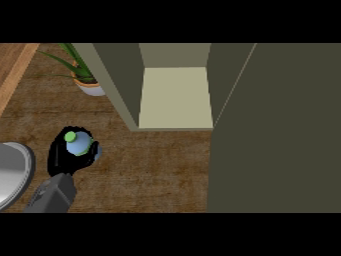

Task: Pick up the bottled water, place it into the cabinet and close the cabinet

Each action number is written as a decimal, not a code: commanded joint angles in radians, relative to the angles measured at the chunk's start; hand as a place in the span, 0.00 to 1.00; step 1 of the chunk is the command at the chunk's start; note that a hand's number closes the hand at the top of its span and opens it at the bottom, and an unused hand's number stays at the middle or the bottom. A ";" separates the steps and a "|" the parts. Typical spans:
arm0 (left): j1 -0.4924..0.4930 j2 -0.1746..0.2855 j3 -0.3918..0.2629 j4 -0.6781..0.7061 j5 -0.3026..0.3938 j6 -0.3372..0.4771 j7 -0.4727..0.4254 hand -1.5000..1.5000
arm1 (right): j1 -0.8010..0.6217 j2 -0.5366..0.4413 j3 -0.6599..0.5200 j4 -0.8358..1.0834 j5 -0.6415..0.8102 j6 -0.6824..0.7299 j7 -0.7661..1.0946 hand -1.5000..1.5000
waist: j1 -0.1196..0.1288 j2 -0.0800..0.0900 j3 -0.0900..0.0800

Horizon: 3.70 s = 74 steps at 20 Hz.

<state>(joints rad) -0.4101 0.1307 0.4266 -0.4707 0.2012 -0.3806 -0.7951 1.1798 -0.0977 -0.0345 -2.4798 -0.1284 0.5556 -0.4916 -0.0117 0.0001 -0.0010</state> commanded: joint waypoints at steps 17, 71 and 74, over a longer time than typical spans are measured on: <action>0.173 -0.130 -0.559 -0.597 0.207 0.284 0.134 1.00 | -0.069 0.032 0.008 -0.076 -0.039 -0.025 0.100 0.00 | 0.020 -0.008 0.002; -0.614 -0.131 -0.731 -0.103 0.360 0.997 0.307 1.00 | -0.204 0.007 -0.147 -0.015 -0.219 0.055 0.176 0.00 | -0.039 0.015 0.000; -0.651 -0.122 -0.748 -0.009 0.308 1.015 0.304 1.00 | -0.187 0.000 -0.159 -0.006 -0.210 0.071 0.167 0.00 | -0.038 0.012 0.001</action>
<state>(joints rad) -1.0069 0.0018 -0.3229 -0.5924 0.5466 0.6422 -0.4819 0.9651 -0.1041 -0.1973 -2.4052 -0.2416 0.6196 -0.3615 -0.0487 0.0133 -0.0008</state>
